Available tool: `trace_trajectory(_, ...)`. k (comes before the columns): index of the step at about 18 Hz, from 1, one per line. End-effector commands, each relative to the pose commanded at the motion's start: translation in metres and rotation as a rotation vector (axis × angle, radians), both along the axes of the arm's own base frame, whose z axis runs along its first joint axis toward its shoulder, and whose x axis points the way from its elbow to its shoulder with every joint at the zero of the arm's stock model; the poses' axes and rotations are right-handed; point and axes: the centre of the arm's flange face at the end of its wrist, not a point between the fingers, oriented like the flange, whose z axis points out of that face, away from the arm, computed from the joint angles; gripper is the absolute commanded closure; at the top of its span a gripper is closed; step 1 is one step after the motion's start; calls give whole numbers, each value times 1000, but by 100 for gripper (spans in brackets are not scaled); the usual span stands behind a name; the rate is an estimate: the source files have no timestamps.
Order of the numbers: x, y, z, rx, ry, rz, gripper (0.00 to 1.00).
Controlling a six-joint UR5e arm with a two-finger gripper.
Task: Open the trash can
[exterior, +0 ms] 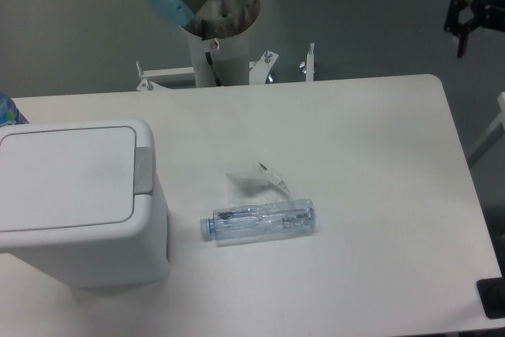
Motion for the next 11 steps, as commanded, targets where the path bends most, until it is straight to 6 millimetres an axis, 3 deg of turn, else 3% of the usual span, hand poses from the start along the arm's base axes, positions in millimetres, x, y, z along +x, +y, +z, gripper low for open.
trace_trajectory(4,0,1,0,2,0,-4,0)
trace_trajectory(7,7,17,1,27,-15,35,0)
trace_trajectory(11,28,73,1,114,-81,232,0)
